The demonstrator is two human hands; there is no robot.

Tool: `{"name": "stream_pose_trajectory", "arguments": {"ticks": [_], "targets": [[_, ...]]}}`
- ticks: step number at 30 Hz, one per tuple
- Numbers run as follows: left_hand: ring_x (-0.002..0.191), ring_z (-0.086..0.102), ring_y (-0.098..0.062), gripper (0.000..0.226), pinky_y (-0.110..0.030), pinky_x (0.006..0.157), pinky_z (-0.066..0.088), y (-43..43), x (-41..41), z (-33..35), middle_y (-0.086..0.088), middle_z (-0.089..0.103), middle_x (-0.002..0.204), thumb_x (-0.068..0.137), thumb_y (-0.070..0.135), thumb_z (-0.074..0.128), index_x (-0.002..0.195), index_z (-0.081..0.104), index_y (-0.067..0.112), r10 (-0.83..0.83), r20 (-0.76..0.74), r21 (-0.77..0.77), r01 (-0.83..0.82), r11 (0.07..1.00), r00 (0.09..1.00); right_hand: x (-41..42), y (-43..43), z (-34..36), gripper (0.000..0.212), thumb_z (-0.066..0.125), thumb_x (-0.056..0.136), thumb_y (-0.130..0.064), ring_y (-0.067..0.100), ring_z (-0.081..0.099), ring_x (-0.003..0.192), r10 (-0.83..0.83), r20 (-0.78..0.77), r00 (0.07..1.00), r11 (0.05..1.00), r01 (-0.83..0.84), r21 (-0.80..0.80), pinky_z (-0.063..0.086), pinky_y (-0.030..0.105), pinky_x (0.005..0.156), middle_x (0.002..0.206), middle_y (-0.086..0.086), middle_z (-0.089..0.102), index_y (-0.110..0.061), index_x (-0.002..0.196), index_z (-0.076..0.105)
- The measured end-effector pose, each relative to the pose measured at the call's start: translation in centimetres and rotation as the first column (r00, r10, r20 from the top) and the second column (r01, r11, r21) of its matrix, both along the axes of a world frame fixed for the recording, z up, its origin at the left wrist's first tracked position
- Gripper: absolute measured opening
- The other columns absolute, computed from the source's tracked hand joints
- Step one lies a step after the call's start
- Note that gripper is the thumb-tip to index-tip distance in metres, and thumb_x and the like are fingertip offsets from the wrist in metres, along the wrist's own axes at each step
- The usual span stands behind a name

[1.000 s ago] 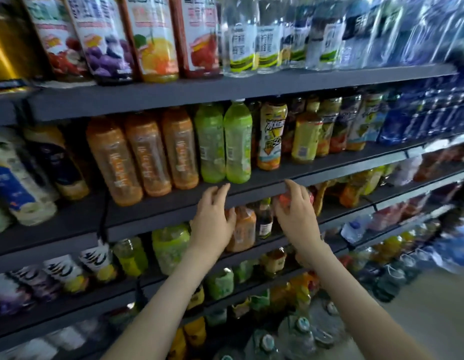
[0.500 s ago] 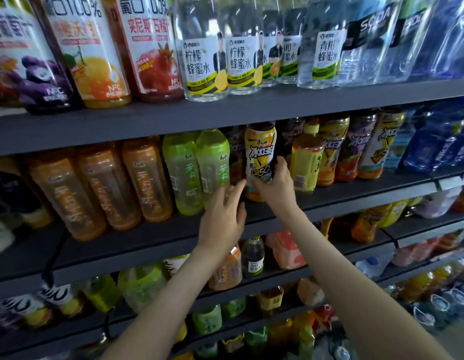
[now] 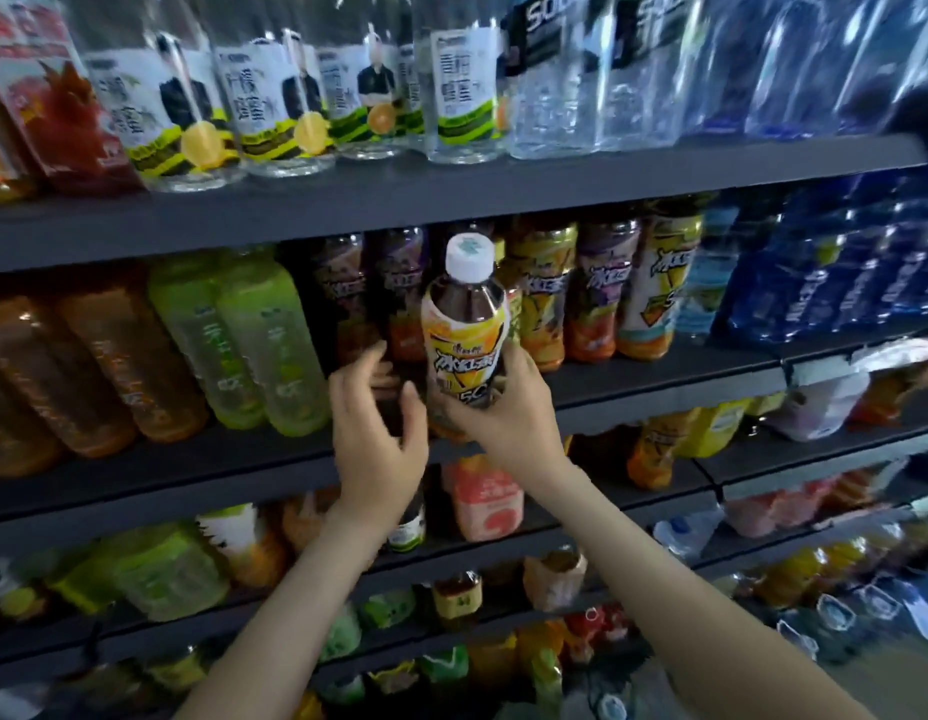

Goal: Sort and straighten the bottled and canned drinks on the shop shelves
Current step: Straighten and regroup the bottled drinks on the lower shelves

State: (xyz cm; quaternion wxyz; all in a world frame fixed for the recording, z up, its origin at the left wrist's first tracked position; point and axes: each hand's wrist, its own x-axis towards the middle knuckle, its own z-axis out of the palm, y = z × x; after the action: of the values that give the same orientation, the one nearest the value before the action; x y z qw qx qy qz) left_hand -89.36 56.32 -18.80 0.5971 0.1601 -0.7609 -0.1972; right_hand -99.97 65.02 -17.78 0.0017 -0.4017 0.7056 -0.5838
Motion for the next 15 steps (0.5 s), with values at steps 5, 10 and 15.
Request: {"name": "stream_pose_trajectory", "arguments": {"ticks": [5, 10, 15], "targets": [[0.106, 0.046, -0.007, 0.037, -0.008, 0.093, 0.035, 7.6, -5.5, -0.1, -0.002, 0.042, 0.115, 0.097, 0.027, 0.044, 0.128, 0.040, 0.007, -0.032, -0.023, 0.043, 0.033, 0.999, 0.999, -5.4, 9.1, -0.3, 0.061, 0.082, 0.072, -0.033, 0.003, 0.054, 0.110, 0.007, -0.002, 1.000, 0.997, -0.007, -0.078, 0.053, 0.030, 0.088, 0.115, -0.007, 0.055, -0.021, 0.123, 0.051], [0.105, 0.046, -0.005, 0.038, -0.004, 0.091, 0.034, 13.2, -10.1, -0.7, 0.004, 0.042, 0.115, 0.094, 0.025, 0.048, 0.129, 0.042, 0.010, -0.035, 0.132, 0.053, 0.028, 0.998, 0.991, -11.1, 15.9, -0.3, 0.050, 0.081, 0.074, -0.026, -0.003, 0.055, 0.101, -0.116, 0.091, 0.989, 0.987, 0.125, -0.098, 0.046, 0.008, 0.080, 0.112, -0.003, 0.059, -0.020, 0.116, 0.055], [0.104, 0.051, -0.009, 0.038, -0.011, 0.093, 0.040, 15.2, -13.8, 0.5, 0.002, 0.048, 0.117, 0.093, 0.019, 0.052, 0.130, 0.045, 0.012, -0.032, 0.253, -0.039, 0.044, 0.998, 0.967, -15.6, 19.2, -0.5, 0.049, 0.079, 0.076, -0.018, -0.001, 0.054, 0.098, -0.204, 0.182, 0.962, 0.967, 0.227, -0.113, 0.043, 0.002, 0.073, 0.112, -0.003, 0.060, -0.016, 0.119, 0.055]]}}
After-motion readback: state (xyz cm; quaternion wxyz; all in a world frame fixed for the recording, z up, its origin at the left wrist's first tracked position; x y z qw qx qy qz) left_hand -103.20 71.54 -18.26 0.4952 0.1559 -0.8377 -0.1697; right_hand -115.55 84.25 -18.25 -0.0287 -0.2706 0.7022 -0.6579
